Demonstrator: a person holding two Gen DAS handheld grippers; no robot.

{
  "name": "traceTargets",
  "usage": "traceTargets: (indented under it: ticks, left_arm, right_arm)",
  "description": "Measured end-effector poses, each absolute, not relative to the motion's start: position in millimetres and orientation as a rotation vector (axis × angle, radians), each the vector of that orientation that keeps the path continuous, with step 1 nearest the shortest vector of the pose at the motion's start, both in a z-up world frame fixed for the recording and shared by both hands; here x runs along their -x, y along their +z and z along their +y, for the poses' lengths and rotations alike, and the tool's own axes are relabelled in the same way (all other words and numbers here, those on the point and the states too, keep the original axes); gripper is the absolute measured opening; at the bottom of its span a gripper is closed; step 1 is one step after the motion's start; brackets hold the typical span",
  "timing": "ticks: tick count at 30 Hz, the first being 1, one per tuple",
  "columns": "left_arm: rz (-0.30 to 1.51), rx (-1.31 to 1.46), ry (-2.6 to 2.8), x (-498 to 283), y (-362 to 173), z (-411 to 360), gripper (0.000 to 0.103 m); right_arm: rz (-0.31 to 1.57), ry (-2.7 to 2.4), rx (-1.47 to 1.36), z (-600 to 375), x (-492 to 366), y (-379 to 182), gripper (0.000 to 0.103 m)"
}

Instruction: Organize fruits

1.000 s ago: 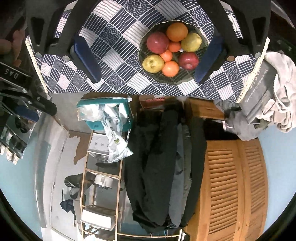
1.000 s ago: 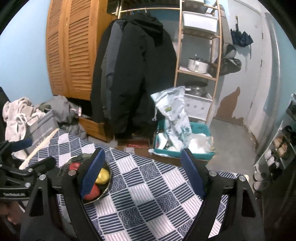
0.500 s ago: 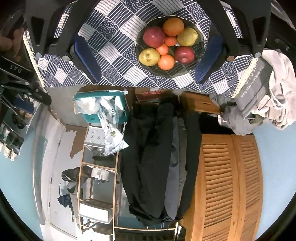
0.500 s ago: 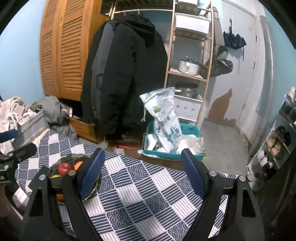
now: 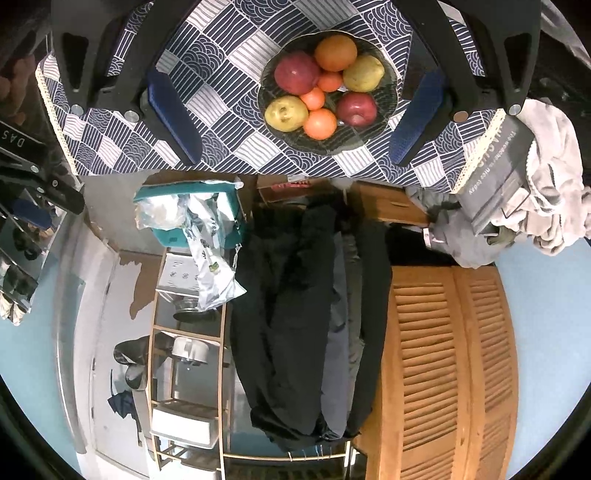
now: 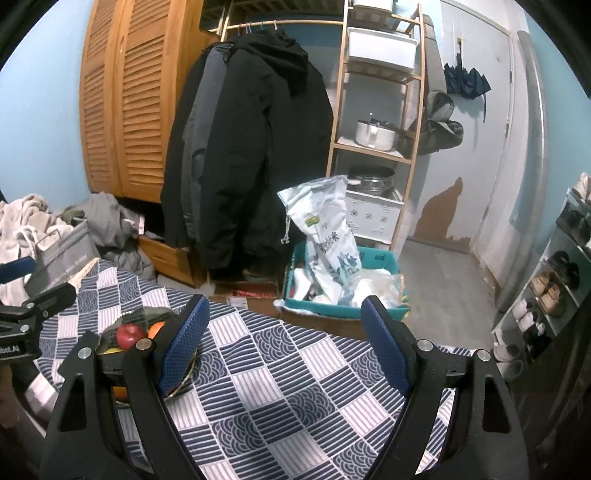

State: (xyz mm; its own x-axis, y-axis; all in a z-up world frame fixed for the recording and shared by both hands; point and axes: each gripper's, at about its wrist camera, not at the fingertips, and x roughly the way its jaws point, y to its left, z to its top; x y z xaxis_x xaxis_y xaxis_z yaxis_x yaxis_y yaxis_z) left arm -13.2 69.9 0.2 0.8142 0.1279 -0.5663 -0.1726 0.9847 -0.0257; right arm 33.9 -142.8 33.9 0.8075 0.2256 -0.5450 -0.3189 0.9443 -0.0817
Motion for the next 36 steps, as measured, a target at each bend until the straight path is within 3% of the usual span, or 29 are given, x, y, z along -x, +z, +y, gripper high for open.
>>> traceTargets:
  ticks: [36]
  left_arm:
    - [0.584,0.04,0.164,17,2,58,0.102]
  right_arm:
    - [0.56,0.284,0.183,-151,-33,38,0.083]
